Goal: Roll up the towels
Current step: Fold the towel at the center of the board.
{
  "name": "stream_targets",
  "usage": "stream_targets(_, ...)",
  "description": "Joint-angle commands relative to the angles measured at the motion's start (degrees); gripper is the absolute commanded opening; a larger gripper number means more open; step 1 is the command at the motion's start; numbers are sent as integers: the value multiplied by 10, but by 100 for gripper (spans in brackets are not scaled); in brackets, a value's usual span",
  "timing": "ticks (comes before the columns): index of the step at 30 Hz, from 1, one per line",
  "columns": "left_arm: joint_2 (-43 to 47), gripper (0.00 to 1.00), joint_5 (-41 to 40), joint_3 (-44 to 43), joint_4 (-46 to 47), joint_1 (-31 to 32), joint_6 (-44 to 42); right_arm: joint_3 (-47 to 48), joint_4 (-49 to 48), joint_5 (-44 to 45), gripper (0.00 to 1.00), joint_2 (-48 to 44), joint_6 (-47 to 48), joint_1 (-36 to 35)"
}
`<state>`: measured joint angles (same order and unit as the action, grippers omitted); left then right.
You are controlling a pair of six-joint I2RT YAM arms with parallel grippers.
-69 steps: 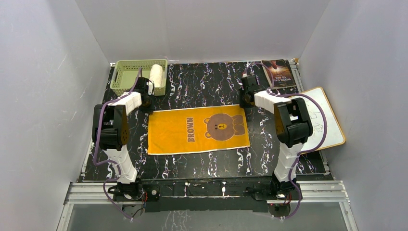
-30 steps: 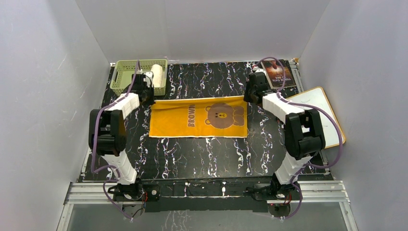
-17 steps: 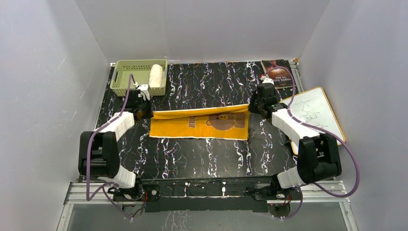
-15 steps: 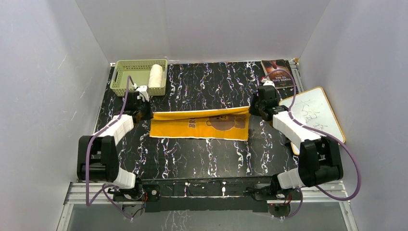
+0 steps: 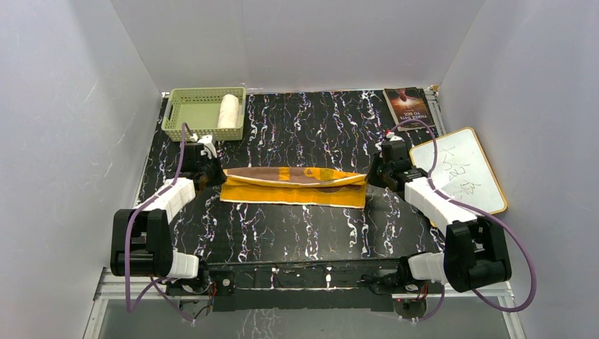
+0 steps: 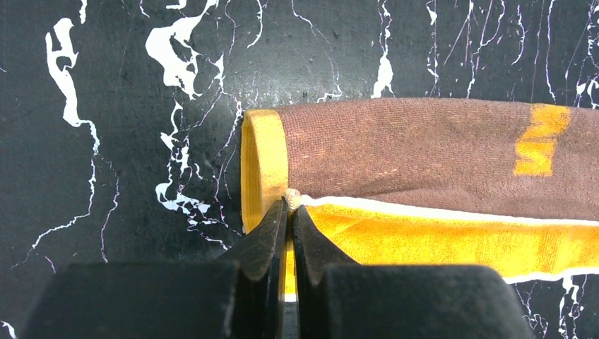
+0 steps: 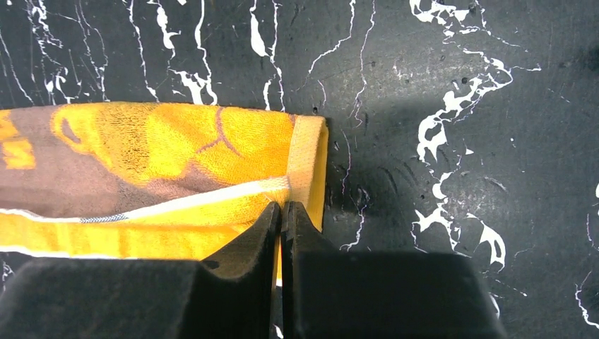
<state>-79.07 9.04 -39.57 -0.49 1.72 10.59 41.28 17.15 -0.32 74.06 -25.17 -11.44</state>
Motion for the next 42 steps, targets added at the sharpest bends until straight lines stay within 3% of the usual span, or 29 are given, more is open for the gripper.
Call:
stream_targets(1, 23, 0, 3, 7, -5, -7, 12, -6, 4, -5, 0, -27, -11, 4)
stream_targets(12, 19, 0, 22, 10, -15, -19, 18, -25, 35, -17, 0, -52, -12, 4)
stream_targets(13, 18, 4, 23, 7, -20, -20, 19, -24, 39, -17, 1, -54, -10, 4)
stream_targets(14, 18, 10, 23, 3, -24, -20, 20, -23, 43, -15, 9, -56, -8, 4)
stream_targets(18, 44, 42, -9, -9, -39, -21, 35, -11, 54, -1, 52, -72, -3, 4)
stream_targets(19, 54, 46, -14, -14, -43, -22, 37, -8, 54, 2, 59, -79, -3, 4)
stream_targets(20, 68, 48, -14, -18, -46, -22, 34, -1, 53, 3, 63, -89, -4, 4)
stream_targets(22, 100, 72, -19, -24, -43, -22, 34, 7, 45, 5, 66, -101, -6, 4)
stream_targets(25, 146, 91, -18, -29, -20, -23, 37, 23, 12, 8, 68, -105, -7, 4)
stream_targets(27, 154, 97, 32, -41, -6, -23, 37, 50, 5, 5, 69, -77, -8, 2)
stream_targets(32, 99, 94, 121, -109, -48, -23, 29, 110, 3, -2, 71, -5, -9, -25)
stream_targets(34, 79, 85, 148, -118, -49, -23, 30, 125, -3, -4, 71, 17, -9, -41)
stream_targets(38, 15, 59, 220, -127, -37, -23, 71, 154, 12, -30, 71, 69, -24, -69)
stream_targets(42, -40, 50, 264, -104, -13, -22, 133, 115, -14, -81, 70, 76, -58, -70)
